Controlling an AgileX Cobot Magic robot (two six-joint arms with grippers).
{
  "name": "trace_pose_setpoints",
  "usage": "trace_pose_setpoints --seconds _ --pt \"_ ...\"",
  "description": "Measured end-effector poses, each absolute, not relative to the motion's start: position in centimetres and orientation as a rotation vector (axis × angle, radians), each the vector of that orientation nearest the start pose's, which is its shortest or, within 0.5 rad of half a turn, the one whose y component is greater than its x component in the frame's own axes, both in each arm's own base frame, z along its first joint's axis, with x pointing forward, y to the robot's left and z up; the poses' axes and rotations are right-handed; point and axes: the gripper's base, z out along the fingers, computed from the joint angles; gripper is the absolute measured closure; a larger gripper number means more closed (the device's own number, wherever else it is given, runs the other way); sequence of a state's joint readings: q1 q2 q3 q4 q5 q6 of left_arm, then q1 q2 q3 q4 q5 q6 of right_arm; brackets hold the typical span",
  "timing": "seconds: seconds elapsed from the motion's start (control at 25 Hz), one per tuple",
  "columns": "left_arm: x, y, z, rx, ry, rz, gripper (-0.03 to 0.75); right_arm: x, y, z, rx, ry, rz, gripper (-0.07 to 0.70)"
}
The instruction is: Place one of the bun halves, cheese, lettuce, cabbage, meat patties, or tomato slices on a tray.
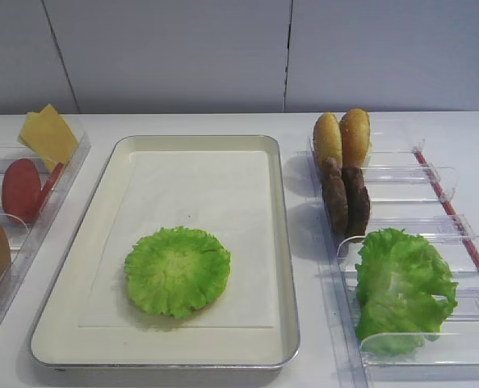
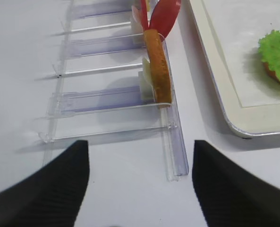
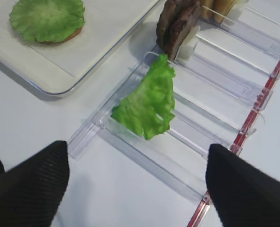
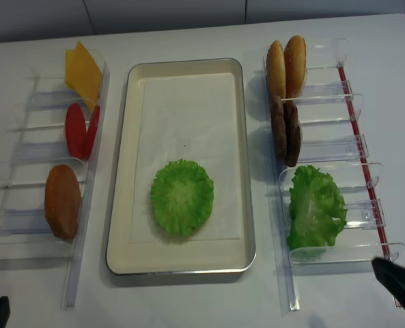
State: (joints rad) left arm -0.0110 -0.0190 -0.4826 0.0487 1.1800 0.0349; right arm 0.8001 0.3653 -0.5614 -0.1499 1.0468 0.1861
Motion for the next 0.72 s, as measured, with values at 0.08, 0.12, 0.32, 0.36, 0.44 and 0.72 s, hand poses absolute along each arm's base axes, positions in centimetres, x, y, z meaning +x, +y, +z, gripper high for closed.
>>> trace_pose_setpoints --seconds 0.08,0.12,0.32,0.36,0.44,0.72 --pt "-1.1 0.4 26.3 0.044 2.161 0.073 0.244 3.6 2.0 28.1 -0.720 2.217 0.317 0.050" --pt "-1.1 0.4 26.3 0.044 2.161 0.073 0.244 3.2 1.7 27.8 -0.714 2.206 0.327 0.057" --pt "-1.1 0.4 26.3 0.044 2.161 0.073 0.244 1.6 0.1 27.2 -0.676 2.133 0.373 0.073" --pt "-1.1 0.4 26.3 0.044 2.161 0.073 0.244 1.4 -0.2 27.0 -0.671 2.124 0.380 0.074" --pt "-1.1 0.4 26.3 0.044 2.161 0.073 0.244 0.8 -0.7 26.8 -0.661 2.090 0.402 0.075" --pt "-1.1 0.4 26.3 0.048 2.161 0.071 0.244 -0.2 -1.0 26.6 -0.744 2.016 0.436 0.076"
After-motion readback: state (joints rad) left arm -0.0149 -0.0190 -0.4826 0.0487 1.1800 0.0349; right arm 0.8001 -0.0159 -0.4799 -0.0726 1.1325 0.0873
